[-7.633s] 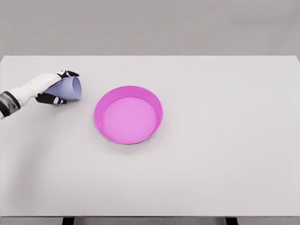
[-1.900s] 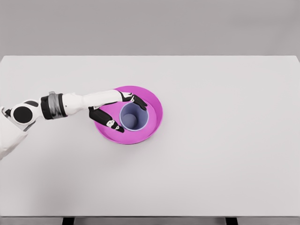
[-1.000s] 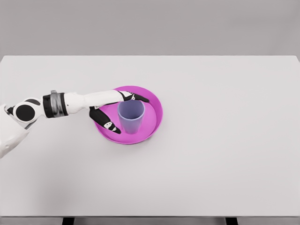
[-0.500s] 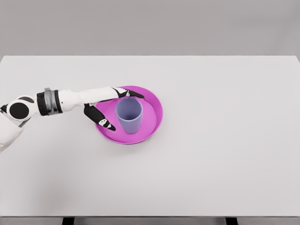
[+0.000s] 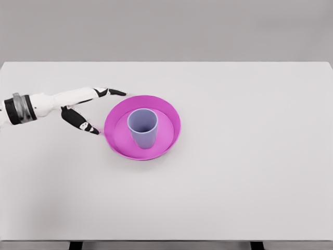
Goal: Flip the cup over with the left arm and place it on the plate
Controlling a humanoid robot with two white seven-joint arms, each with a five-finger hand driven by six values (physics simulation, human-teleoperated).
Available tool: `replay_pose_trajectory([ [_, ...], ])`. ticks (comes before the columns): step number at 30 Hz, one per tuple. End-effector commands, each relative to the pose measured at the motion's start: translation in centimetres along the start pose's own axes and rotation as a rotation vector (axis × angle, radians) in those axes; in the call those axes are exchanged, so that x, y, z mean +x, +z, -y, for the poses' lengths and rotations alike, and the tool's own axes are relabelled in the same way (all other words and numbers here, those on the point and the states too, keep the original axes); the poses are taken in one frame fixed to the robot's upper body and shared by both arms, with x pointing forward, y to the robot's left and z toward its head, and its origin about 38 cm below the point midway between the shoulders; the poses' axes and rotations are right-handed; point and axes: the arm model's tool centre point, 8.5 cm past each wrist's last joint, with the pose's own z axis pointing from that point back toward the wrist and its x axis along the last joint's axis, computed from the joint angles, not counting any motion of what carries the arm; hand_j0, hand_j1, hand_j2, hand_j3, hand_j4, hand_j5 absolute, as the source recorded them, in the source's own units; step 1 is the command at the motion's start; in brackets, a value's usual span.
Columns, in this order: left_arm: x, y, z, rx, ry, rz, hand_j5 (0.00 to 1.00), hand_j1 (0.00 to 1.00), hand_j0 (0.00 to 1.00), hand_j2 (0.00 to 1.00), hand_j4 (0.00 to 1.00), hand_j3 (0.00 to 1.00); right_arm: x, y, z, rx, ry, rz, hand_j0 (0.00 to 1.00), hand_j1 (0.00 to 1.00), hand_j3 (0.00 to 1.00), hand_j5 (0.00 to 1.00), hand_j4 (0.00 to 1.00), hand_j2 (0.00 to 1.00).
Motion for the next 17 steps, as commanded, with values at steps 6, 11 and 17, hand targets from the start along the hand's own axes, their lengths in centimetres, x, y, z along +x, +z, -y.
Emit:
replay_pose_trajectory([
  [6, -5.2, 7.9, -0.8, 0.144, 0.035, -0.231, 1.00, 1.00, 1.00, 1.00, 1.00, 1.00, 0.0, 0.0, 0.0, 0.000, -0.001, 0.000, 1.00, 1.00, 1.00, 1.00, 1.00, 1.00],
  [11, -5.7, 9.2, -0.5, 0.155, 0.013, -0.276, 1.00, 1.00, 1.00, 1.00, 1.00, 1.00, 0.0, 0.0, 0.0, 0.000, -0.001, 0.000, 1.00, 1.00, 1.00, 1.00, 1.00, 1.00],
  [17, -5.6, 9.2, -0.4, 0.150, 0.013, -0.275, 1.00, 1.00, 1.00, 1.00, 1.00, 1.00, 0.0, 0.0, 0.0, 0.000, -0.001, 0.000, 1.00, 1.00, 1.00, 1.00, 1.00, 1.00],
])
